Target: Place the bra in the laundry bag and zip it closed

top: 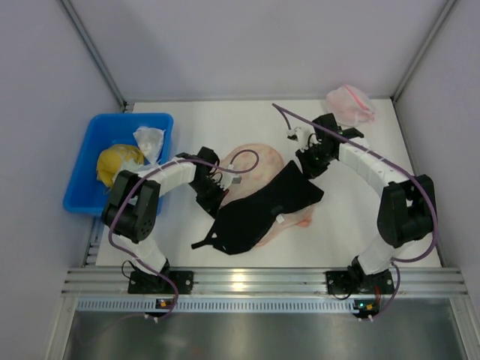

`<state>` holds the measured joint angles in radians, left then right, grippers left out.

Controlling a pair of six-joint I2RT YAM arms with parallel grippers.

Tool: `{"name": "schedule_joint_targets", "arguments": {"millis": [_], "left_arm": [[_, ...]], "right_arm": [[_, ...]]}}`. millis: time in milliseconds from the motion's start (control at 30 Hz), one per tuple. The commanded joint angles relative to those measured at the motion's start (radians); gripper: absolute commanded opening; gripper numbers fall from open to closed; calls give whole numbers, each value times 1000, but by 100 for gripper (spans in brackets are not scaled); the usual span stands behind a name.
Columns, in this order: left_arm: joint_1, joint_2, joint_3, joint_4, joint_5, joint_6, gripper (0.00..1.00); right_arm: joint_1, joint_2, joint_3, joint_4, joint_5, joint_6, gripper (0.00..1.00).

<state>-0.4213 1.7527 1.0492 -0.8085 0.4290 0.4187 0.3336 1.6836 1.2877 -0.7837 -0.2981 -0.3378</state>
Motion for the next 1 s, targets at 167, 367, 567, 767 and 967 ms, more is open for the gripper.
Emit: {"name": "schedule_joint_targets", "arguments": {"millis": [167, 367, 567, 767, 967], "left_arm": [[-4, -147, 9, -11, 34, 31, 0], [-4, -197, -2, -69, 45, 72, 0], [-36, -243, -49, -101, 16, 121, 34], [-137, -248, -100, -49, -87, 126, 55], [-289, -237, -175, 60, -231, 95, 56]], "right_arm": [[13, -125, -62, -94, -45, 10, 0], [25, -87, -160, -36, -47, 16, 0], [31, -33, -143, 3, -32, 28, 0], [31, -21, -120, -8, -22, 34, 0], [31, -41, -130, -12, -29, 52, 0]]}}
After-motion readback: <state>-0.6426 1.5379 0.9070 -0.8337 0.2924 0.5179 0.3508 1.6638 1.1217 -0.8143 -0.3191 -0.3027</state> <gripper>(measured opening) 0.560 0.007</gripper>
